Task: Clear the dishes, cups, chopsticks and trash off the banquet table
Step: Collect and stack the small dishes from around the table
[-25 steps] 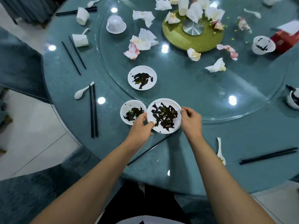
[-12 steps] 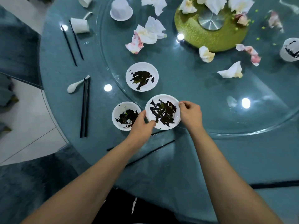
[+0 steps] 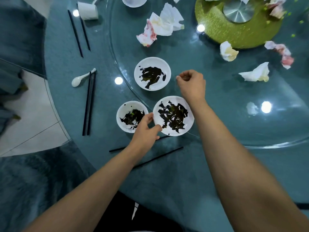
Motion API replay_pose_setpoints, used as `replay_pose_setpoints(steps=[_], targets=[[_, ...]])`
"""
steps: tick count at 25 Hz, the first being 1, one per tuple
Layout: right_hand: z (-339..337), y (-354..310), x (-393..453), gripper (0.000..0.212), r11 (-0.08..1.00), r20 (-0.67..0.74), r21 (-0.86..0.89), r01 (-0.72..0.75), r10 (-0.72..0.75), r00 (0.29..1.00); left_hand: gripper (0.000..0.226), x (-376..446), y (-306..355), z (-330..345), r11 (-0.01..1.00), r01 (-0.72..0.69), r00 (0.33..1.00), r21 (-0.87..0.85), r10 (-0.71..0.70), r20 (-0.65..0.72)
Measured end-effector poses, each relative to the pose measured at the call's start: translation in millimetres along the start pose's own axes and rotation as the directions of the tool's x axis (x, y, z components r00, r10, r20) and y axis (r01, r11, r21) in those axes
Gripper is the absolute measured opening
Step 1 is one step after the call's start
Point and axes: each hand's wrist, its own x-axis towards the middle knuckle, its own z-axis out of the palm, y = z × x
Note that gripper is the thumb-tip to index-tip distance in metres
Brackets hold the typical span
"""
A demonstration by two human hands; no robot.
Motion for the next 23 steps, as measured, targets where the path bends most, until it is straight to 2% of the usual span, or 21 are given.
replay_pose_setpoints(steps=[4,7,10,14,18,21,23], targets=[[18,-12,20,0.018,0.997,0.053,-0.074,-0.038,0.042,0.998,0.065,1,2,-2,1.000,0.013,1.000,0.002,-0.013,0.007],[28,-16,26,0.022,0.989,0.064,-0.125,-0.077,0.085,0.994,0.062,0,2,-3,1.000,0.014,1.000,-0.005,-0.014,0.015],[34,-19,27,0.012,0.985,0.066,-0.136,-0.106,0.116,0.991,0.058,-1,2,-4,1.000,0.019,1.000,0.004,-0.020,0.019],[29,-18,25,0.009,0.981,0.021,-0.010,-0.196,0.196,0.980,0.061,-1,3,-5,1.000,0.018,1.000,0.011,-0.019,0.025],[7,-2,20,0.009,0.968,-0.021,0.153,-0.200,0.206,0.978,0.060,0,3,-5,1.000,0.007,1.000,0.011,-0.007,0.019],[-10,18,7,0.010,0.938,0.002,0.268,-0.218,0.225,0.974,0.050,0,2,-6,1.000,-0.007,1.000,0.014,0.006,0.017],[-17,32,-8,0.011,0.935,0.022,0.287,-0.207,0.210,0.977,0.049,0,2,-7,1.000,-0.007,1.000,0.016,0.007,0.013]])
